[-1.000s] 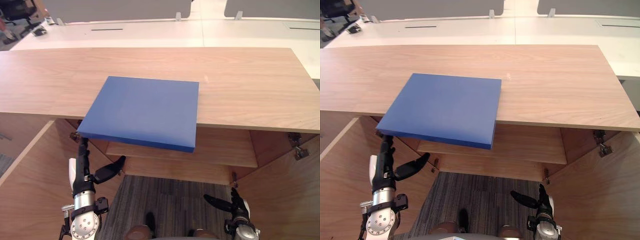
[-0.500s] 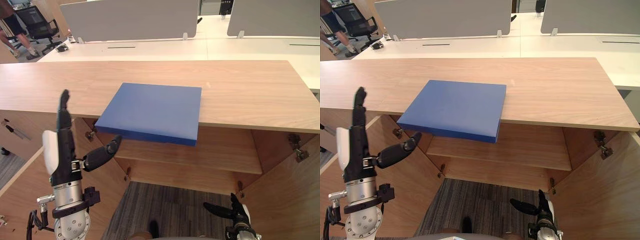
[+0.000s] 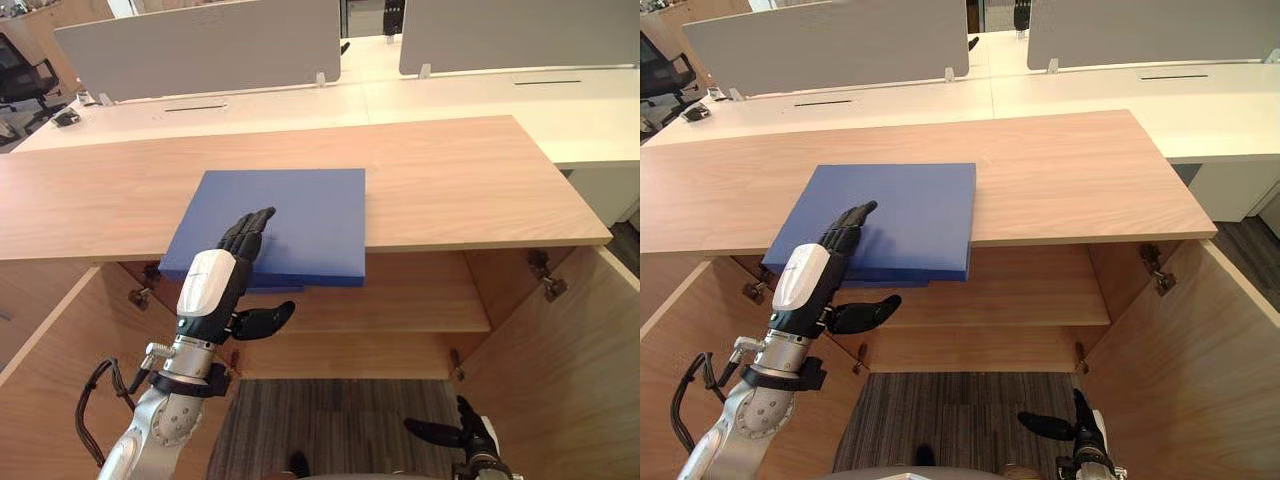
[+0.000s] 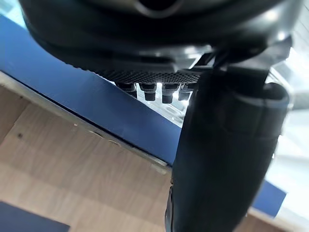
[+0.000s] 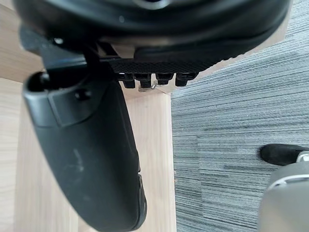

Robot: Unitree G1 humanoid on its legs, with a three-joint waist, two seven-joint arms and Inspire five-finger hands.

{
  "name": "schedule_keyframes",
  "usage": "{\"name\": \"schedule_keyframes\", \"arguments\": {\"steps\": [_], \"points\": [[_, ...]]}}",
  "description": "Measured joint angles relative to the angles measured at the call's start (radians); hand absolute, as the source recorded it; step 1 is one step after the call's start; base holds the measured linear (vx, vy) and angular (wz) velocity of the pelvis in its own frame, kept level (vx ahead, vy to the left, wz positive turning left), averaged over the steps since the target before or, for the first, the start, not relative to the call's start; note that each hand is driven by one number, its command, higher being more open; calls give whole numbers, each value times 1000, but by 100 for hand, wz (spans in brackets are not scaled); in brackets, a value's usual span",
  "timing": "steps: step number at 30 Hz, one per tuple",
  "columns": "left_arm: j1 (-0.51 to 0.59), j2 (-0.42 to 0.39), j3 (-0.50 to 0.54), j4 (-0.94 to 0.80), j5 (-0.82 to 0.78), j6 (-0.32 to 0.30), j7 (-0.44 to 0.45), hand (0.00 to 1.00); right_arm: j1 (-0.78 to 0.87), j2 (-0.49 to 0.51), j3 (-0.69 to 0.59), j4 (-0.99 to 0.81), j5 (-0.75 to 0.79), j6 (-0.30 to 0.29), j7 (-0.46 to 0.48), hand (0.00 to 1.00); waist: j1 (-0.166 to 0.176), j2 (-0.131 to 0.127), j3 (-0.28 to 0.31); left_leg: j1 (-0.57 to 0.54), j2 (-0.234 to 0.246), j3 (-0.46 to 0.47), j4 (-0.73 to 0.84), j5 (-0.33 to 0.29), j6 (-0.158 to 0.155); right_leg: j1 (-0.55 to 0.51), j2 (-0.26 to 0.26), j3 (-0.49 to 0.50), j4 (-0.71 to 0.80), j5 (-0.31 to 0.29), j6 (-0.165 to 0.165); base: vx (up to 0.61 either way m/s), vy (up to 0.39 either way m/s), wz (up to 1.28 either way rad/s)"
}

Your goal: Walk over to the cabinet, pick up the folder, carry it to the office cabinet, place the folder inside the office cabinet, then close the office cabinet door

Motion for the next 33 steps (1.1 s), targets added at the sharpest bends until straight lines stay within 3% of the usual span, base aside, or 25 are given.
{"name": "schedule_keyframes", "arguments": {"steps": [6, 12, 15, 22, 28, 33], "points": [[-77, 1, 5, 29, 140, 32, 57, 0, 0, 1, 0, -4, 2, 0, 9, 100, -1, -6, -9, 1, 0, 1, -1, -1, -1, -1, -4, 3, -10, 0, 1, -22, 0, 0], [-90, -38, 20, -28, 120, 32, 100, 0, 5, 13, -1, -59, 16, 0, 8, 100, 0, -10, -13, -6, 1, 18, -1, -5, -2, -11, -4, 22, -18, 5, 3, 15, 0, -8], [-63, -80, 17, -87, 96, 29, 82, 0, 18, 40, -22, -205, 25, 0, 4, 100, -7, -9, -14, -18, 0, 25, 1, -4, -2, -21, 1, 31, -28, 19, 3, 24, -5, -10], [-23, -169, -68, -234, -159, -35, 10, 0, 47, 114, -31, -659, 97, -21, -11, 100, -12, -17, -9, -20, 4, 59, 4, -9, 1, -38, 5, 66, -31, 34, 4, -11, 1, -15], [4, -241, -106, -309, -619, -70, -44, 0, 100, 166, -27, -1053, 186, -61, -5, 100, -29, -18, -8, -3, 5, 123, 4, -24, 5, -53, 8, 131, -33, 48, 12, -13, 28, -33], [49, -252, -105, -309, -1008, -29, -152, 0, 98, 153, -25, -1293, 314, -108, 28, 100, -41, -31, 0, 4, 5, 171, 5, -30, 7, -70, 9, 181, -34, 63, 18, -3, 26, -27]]}}
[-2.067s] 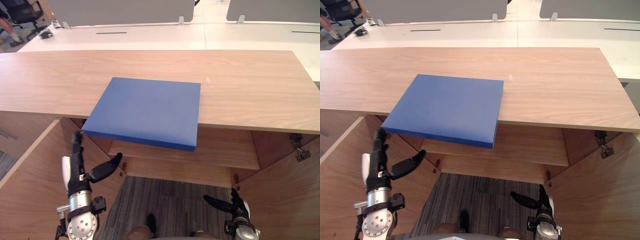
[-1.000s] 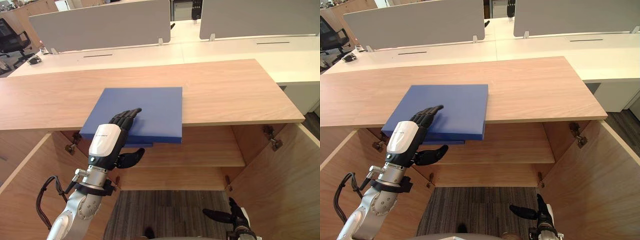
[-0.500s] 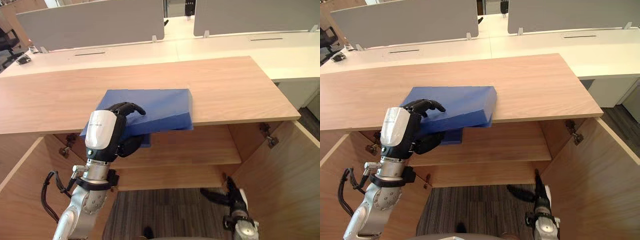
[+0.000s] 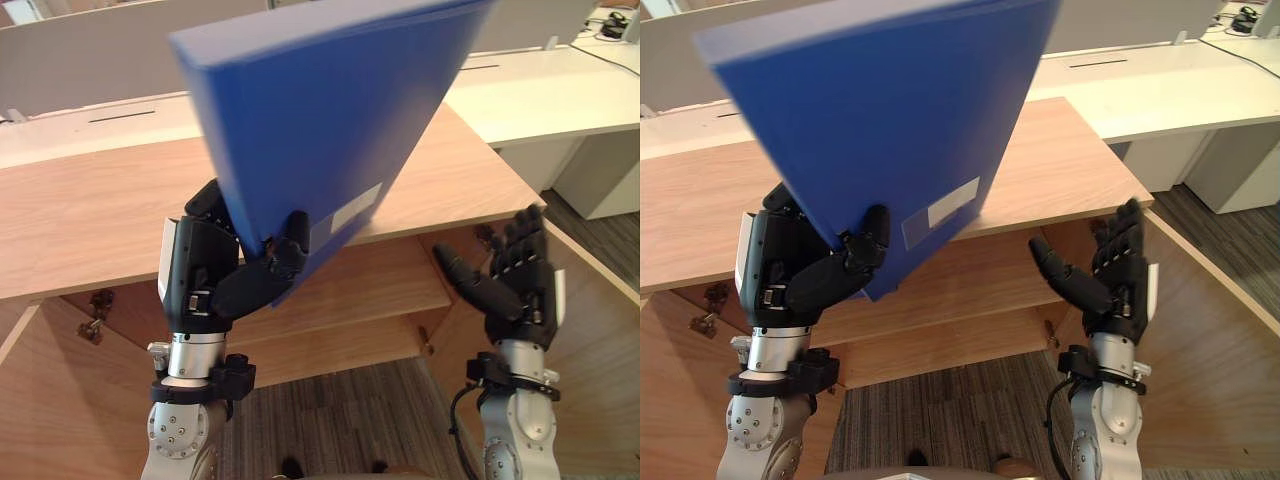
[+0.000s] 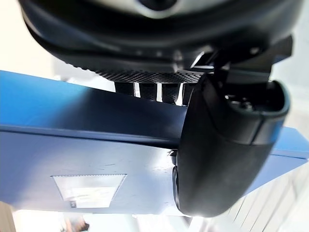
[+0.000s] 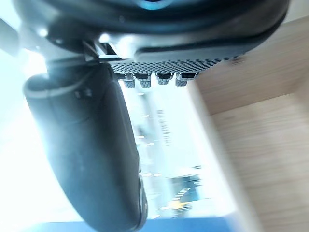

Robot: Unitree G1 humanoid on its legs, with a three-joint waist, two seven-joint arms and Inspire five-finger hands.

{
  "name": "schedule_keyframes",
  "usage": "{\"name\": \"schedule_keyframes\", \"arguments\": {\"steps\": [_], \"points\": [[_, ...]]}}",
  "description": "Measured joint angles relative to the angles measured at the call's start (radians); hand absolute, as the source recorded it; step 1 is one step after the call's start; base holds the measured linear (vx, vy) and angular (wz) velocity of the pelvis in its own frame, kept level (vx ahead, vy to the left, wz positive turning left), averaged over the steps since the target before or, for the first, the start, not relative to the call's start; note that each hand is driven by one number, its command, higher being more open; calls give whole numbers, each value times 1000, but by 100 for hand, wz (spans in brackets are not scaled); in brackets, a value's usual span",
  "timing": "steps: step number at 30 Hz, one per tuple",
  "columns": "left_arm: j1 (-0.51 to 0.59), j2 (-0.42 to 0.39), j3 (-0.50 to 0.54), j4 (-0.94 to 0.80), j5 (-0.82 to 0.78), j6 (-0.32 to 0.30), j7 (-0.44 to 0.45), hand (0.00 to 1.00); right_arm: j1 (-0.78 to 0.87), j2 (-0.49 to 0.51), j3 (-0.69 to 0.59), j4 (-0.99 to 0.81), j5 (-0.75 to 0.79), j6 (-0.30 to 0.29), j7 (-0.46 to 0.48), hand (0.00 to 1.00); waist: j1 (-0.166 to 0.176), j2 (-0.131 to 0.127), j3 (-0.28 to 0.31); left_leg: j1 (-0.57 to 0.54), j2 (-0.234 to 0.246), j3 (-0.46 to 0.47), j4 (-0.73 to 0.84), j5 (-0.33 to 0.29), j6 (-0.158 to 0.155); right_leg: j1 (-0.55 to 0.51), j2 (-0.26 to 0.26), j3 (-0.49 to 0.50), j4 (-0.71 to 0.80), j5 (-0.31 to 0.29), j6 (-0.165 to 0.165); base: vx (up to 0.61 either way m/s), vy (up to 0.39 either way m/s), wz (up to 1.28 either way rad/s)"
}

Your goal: Walk over to the cabinet, pick up the folder, carry it to the office cabinet, place the folder inside the office cabinet, then close the office cabinet door

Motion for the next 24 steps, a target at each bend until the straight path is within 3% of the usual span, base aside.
{"name": "schedule_keyframes", "arguments": {"steps": [5, 10, 14, 15, 21, 24], "points": [[2, 14, -4, 5, -158, 36, -80, 0, -65, -95, 38, -57, 63, -28, 49, 100, -8, -9, 5, 5, -5, 4, 0, -1, 2, 3, -5, 5, 1, 5, 7, -5, 8, -4], [2, 94, -19, 19, -349, 67, -191, 0, -197, -269, 125, -36, 97, -28, 130, 100, 3, -9, 5, 14, -8, -6, 0, 3, 8, 17, -8, -6, 2, 6, 9, -25, 2, 6], [2, 141, -23, 29, -406, 70, -231, 0, -255, -371, 143, 48, 142, -28, 158, 100, 15, -9, 1, 13, -14, -24, -5, 7, 12, 24, -14, -24, 1, 6, 10, -25, 5, 13], [2, 160, -22, 39, -424, 72, -244, 0, -263, -400, 155, 80, 168, -28, 170, 0, 17, -8, 1, 13, -17, -34, -5, 9, 14, 29, -16, -33, 0, 6, 10, -10, 14, 21], [2, 249, 15, 93, -479, 91, -274, 0, -266, -553, 230, 183, 304, 2, 273, 0, 35, -9, -1, -2, -24, -63, -6, 21, 22, 30, -23, -67, 0, 6, 10, -13, 6, 15], [2, 256, 29, 101, -479, 92, -274, 0, -266, -564, 232, 196, 348, 12, 313, 0, 42, -9, -1, -10, -26, -81, -6, 27, 23, 30, -25, -81, -1, 7, 10, -8, 0, 19]]}}
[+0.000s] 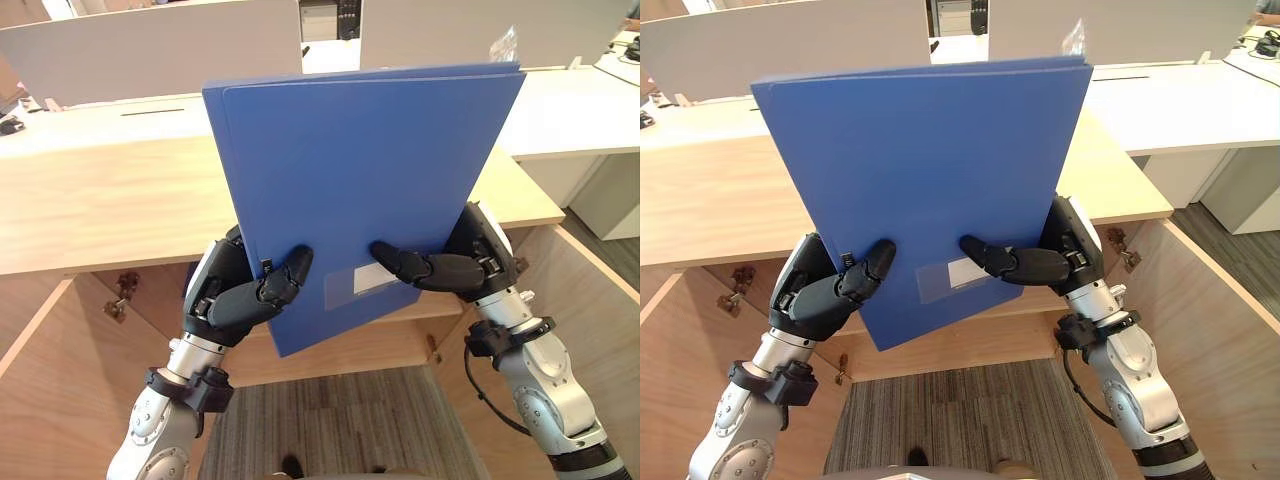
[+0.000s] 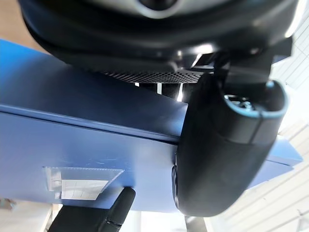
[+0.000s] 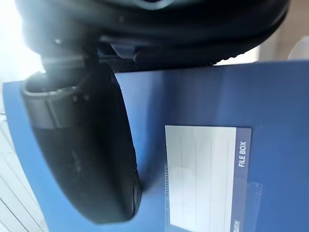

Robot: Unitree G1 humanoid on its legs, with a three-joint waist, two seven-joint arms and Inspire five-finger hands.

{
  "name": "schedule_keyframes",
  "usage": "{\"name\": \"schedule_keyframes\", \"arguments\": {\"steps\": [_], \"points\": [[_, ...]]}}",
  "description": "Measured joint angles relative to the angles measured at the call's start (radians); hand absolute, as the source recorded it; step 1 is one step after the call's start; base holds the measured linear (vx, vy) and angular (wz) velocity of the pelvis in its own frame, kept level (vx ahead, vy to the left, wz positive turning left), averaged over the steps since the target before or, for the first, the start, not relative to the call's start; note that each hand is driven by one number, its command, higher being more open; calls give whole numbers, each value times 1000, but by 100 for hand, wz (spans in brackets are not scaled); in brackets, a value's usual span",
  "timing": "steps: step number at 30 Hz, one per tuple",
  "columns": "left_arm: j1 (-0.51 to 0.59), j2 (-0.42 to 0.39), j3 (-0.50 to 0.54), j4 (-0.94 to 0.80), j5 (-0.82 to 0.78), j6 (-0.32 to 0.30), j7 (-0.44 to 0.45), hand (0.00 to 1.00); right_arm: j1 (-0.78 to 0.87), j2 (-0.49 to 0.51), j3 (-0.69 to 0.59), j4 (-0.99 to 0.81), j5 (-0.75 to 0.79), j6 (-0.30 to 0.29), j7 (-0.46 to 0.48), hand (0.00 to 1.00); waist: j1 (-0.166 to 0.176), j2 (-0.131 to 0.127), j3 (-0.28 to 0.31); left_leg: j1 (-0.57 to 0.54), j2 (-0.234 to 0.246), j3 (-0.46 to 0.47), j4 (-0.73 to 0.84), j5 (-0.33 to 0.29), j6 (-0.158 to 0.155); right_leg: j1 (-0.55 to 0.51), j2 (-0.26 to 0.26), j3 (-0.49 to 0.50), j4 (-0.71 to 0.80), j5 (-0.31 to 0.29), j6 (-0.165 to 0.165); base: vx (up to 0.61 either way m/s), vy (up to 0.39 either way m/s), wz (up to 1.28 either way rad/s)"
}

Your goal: Walk over to the cabinet, pick up the folder, carry it to the office cabinet, place the folder inside the office cabinet, then close the office cabinet door

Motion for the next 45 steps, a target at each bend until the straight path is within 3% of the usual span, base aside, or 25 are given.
{"name": "schedule_keyframes", "arguments": {"steps": [4, 5, 9, 15, 20, 23, 29, 34, 36, 37, 39, 40, 43, 45], "points": [[0, -7, 38, 0, 14, 0, -4, 0, -2, 18, 3, 0, 28, 2, 34, 0, 10, -1, -11, -14, -2, -19, 0, 7, 0, -2, -1, -20, -3, 0, 0, -7, -4, 16], [-1, -27, 45, -1, 54, -2, -14, 100, -2, 51, 3, 0, 27, 6, 37, 0, 15, -2, -20, -16, -2, -23, 0, 7, 0, -2, -1, -24, -4, 0, 0, 3, -1, 10], [-3, -192, 109, -18, 168, -34, -10, 100, -2, 192, 0, -5, -24, 17, 44, 0, 24, -5, -32, -23, -2, -29, 0, 9, -1, -3, -1, -30, -11, 2, -2, 2, 1, 5], [20, -409, 245, -22, 268, -91, 95, 100, -2, 371, -12, -74, -117, 17, -9, 0, 33, -16, -39, -40, -3, -53, 0, 11, -1, -4, -1, -54, -19, 2, -2, 12, -3, 12], [69, -507, 396, 112, 295, -111, 203, 100, -2, 434, -82, -92, -149, 16, -40, 0, 45, -23, -44, -48, -4, -64, 0, 11, -1, -3, -6, -65, -24, 2, -1, 22, 1, 7], [125, -542, 461, 257, 299, -78, 272, 100, -2, 453, -145, -121, -149, 3, -67, 0, 48, -23, -43, -51, -4, -67, -1, 11, -2, -4, -10, -70, -26, 1, -1, 6, 9, 4], [183, -550, 474, 482, 395, -32, 288, 100, -2, 450, -131, -125, -167, -20, -88, 0, 51, -24, -44, -61, -4, -71, -1, 7, -9, -14, -11, -75, -26, 0, 0, 0, 1, 1], [124, -484, 460, 880, 494, 12, 251, 100, -12, 379, 54, -98, -280, -23, -96, 0, 45, -27, -46, -85, 0, -63, 0, 9, -11, -44, -9, -67, -20, 1, -1, 0, 4, -5], [59, -440, 428, 1121, 533, 42, 237, 100, -86, 336, 206, -9, -332, -24, -92, 0, 34, -33, -35, -124, 7, -51, 10, 13, -11, -101, -6, -53, 11, 4, -2, 0, 13, -15], [35, -434, 422, 1167, 544, 49, 236, 100, -113, 329, 239, 15, -352, -23, -93, 0, 31, -36, -20, -146, 9, -50, 26, 12, -11, -123, -7, -51, 28, 4, -2, -47, 19, -13], [-57, -406, 364, 1281, 591, 57, 233, 100, -240, 310, 342, 121, -448, -23, -93, 0, 35, -40, 85, -262, 30, -35, 163, -33, -7, -227, -7, -30, 123, -10, -12, -138, 22, -20], [-82, -398, 357, 1303, 595, 61, 224, 100, -277, 304, 366, 158, -470, -23, -95, 0, 36, -39, 111, -303, 38, -32, 215, -53, -5, -263, -7, -23, 157, -19, -12, -220, 36, -24], [-170, -368, 328, 1361, 612, 56, 237, 100, -363, 265, 435, 299, -636, 3, -122, 0, 50, -6, 222, -469, 75, -31, 456, -152, -2, -414, -10, -12, 352, -92, -10, -203, 47, -9], [-204, -371, 320, 1354, 608, 36, 245, 100, -363, 227, 435, 335, -732, 20, -141, 0, 54, 15, 264, -568, 81, -36, 561, -190, 1, -517, -21, -7, 470, -142, -14, -207, 50, 4]]}}
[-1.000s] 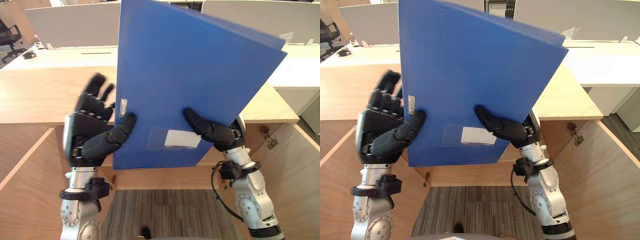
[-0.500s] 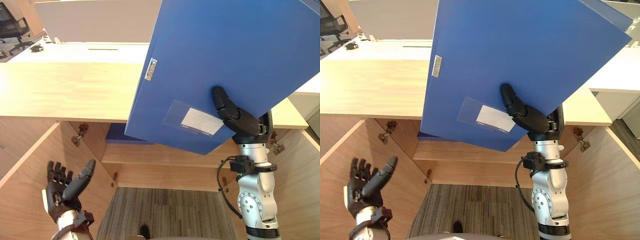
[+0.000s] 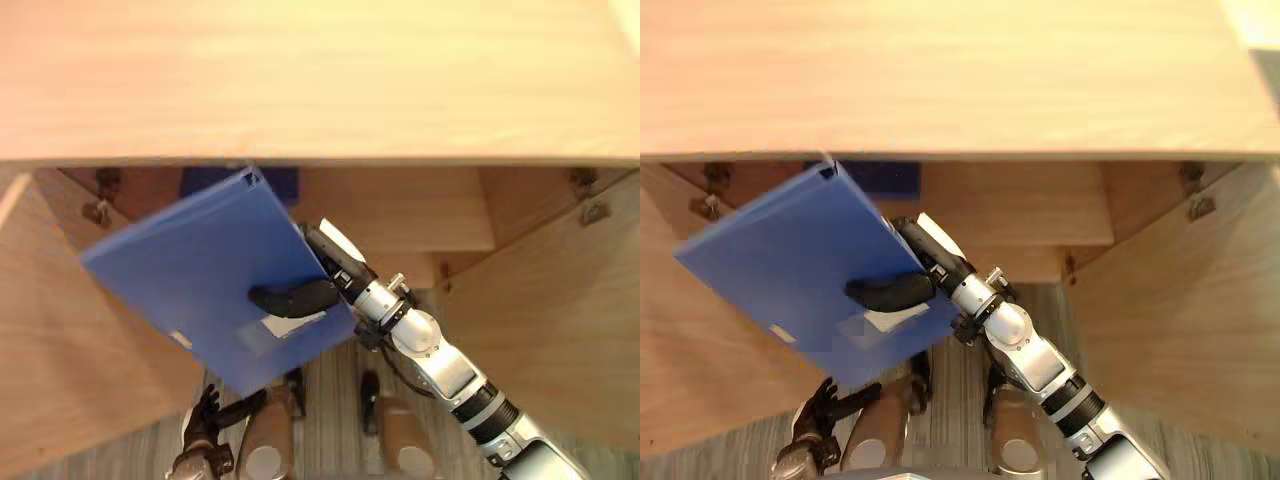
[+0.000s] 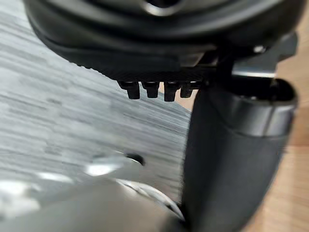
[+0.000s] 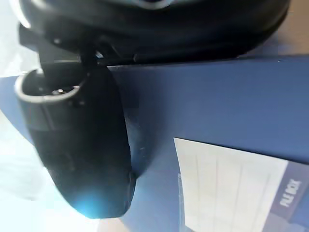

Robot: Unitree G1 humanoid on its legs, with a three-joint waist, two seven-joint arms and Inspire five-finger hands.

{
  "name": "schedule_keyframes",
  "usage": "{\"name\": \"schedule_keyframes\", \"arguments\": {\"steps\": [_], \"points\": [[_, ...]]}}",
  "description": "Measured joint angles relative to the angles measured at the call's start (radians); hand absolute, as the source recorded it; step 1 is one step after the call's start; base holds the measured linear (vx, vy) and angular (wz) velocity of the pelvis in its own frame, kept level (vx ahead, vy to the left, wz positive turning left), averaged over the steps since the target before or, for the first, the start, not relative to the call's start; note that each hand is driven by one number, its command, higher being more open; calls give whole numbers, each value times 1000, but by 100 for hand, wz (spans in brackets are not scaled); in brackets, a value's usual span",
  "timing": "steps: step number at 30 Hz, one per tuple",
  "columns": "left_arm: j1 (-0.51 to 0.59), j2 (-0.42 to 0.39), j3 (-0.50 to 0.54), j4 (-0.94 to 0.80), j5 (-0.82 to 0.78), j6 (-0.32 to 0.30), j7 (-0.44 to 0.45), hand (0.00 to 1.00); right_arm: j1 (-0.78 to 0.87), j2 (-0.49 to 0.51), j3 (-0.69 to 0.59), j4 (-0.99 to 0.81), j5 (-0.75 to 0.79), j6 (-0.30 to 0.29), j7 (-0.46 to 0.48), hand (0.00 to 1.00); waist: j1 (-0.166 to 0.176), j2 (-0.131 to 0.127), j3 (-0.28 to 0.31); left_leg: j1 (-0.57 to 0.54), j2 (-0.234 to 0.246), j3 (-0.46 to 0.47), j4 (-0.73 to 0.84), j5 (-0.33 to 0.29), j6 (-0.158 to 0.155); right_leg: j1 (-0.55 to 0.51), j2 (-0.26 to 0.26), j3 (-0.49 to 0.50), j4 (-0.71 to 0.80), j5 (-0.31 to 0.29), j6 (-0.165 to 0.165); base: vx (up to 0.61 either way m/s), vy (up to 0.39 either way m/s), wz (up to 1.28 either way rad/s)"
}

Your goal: Walk over to the cabinet, pick up the folder, carry it to the office cabinet, place the folder inside the office cabinet, then close the office cabinet door

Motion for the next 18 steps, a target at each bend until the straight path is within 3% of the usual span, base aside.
{"name": "schedule_keyframes", "arguments": {"steps": [2, 8, 10, 14, 18], "points": [[-38, 8, -8, -4, 1, -11, 4, 100, -19, -5, -8, 38, -43, 13, -28, 0, -1, 14, 37, -80, 6, -2, 71, -17, 6, -87, -9, 6, 82, -21, 5, -118, 44, 1], [-134, 5, -32, -27, 0, -34, 7, 100, -86, 74, -145, 138, -2, 43, -118, 0, 7, 39, 56, -320, 28, -20, 256, -67, 23, -325, -17, 9, 278, -81, 5, -87, 10, 3], [-152, -1, -24, -59, 0, -35, 6, 100, -120, 106, -201, 137, 66, 43, -135, 0, 9, 39, 58, -395, 34, -30, 316, -81, 27, -397, -22, 6, 343, -103, 4, -56, -17, 7], [-163, -18, -16, -155, -1, -42, -11, 100, -232, 133, -357, 137, 308, 41, -190, 0, 57, 51, 66, -544, 48, -43, 429, -111, 30, -543, -31, 3, 470, -149, -3, -71, -60, 7], [-225, -18, 3, -204, -1, -27, 21, 100, -404, 168, -505, 137, 537, 12, -286, 0, 63, 47, 85, -656, 54, -61, 496, -116, 31, -643, -37, -5, 545, -172, -8, -31, -67, 10]]}}
